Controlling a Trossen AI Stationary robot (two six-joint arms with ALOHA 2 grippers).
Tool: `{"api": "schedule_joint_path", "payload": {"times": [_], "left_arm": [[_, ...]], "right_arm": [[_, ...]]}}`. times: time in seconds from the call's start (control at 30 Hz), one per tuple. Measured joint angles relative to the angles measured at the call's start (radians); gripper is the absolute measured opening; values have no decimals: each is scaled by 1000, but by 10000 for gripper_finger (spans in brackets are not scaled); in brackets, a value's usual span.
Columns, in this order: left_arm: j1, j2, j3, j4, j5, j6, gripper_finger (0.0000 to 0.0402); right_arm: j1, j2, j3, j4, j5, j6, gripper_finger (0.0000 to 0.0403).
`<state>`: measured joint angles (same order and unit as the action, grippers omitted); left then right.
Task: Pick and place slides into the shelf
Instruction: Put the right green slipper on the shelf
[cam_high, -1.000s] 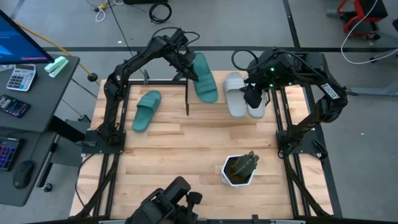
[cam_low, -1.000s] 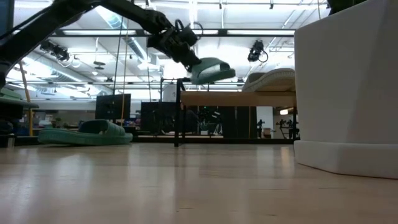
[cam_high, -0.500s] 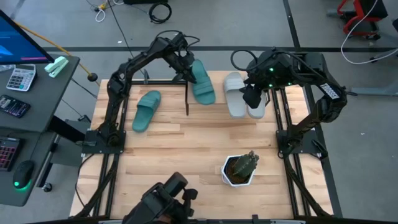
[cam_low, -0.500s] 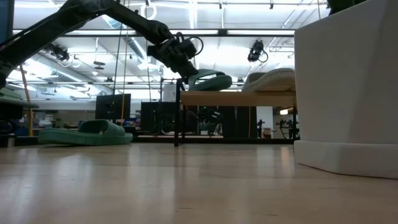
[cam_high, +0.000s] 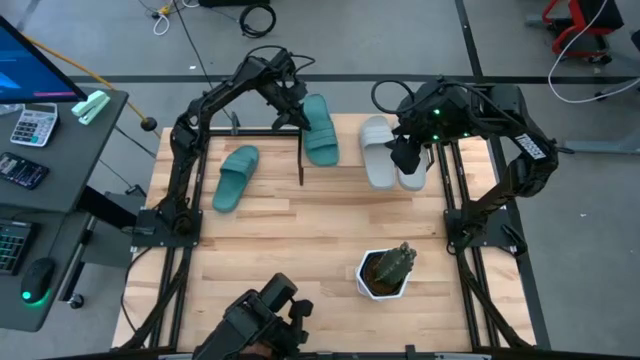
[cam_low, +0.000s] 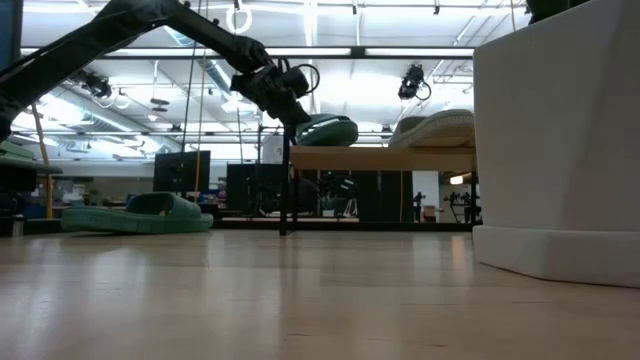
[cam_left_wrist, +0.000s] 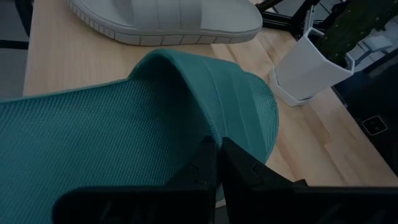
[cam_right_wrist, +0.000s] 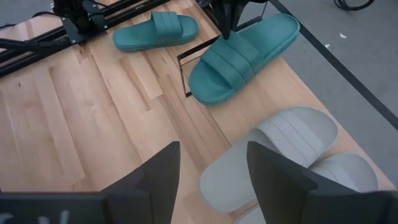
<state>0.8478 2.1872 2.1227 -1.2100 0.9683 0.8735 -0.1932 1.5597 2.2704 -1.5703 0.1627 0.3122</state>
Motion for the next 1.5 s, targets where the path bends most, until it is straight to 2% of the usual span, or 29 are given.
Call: {"api": "schedule_joint_path", "payload": {"times": [0.2,0.77,0.93,1.23,1.5], "left_arm": [[-14,-1,0,27,-7,-49,26],[-21,-3,3,5,-53,-57,14],[-21,-3,3,2,-56,-89,53],[-33,-3,2,0,-82,-108,151],[-49,-8,35,-12,-217,-130,218]], "right_arm": [[0,0,0,0,0,0,193],[0,0,0,0,0,-1,193],[0,0,0,0,0,-3,193],[0,0,0,-1,0,-7,193],[0,0,0,-1,0,-10,193]]}}
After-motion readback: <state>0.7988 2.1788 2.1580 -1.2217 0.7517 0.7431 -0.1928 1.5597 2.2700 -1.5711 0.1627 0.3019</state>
